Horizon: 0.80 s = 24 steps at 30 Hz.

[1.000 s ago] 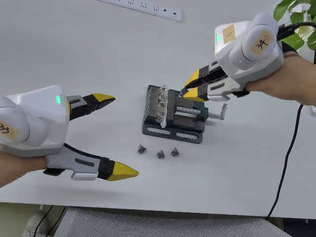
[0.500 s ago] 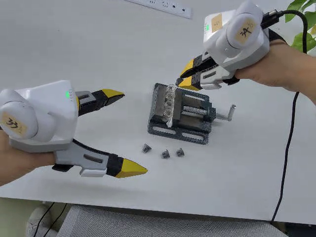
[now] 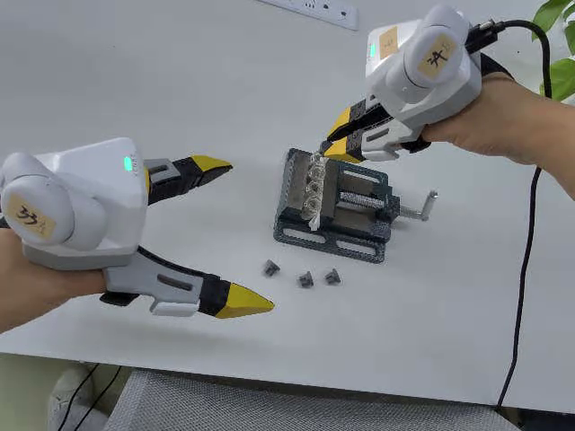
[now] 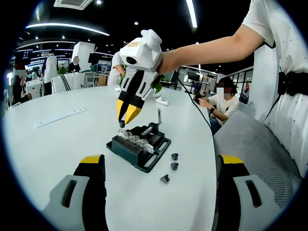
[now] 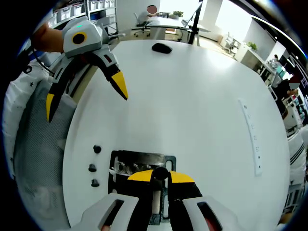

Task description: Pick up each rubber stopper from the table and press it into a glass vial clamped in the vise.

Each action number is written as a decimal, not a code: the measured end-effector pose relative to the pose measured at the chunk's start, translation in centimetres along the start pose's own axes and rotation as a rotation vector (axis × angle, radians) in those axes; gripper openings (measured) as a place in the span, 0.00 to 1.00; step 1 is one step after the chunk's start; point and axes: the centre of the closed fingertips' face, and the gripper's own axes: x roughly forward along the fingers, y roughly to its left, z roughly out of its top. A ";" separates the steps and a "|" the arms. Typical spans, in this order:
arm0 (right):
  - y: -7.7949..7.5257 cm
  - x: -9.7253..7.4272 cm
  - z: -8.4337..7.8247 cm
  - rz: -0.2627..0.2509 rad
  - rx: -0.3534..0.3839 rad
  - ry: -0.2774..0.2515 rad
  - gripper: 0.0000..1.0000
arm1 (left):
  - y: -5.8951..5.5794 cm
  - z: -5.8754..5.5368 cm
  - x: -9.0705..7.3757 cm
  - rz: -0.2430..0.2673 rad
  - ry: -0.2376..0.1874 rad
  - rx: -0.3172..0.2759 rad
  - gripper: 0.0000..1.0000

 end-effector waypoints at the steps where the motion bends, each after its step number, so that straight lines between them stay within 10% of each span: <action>1: 0.0 0.0 -0.1 0.000 0.000 0.003 0.06 | 0.0 0.0 0.0 -0.001 -0.001 -0.001 0.96; 24: -0.2 0.7 -0.3 0.010 -0.005 0.009 0.06 | 0.2 0.0 0.2 -0.002 -0.008 -0.018 0.95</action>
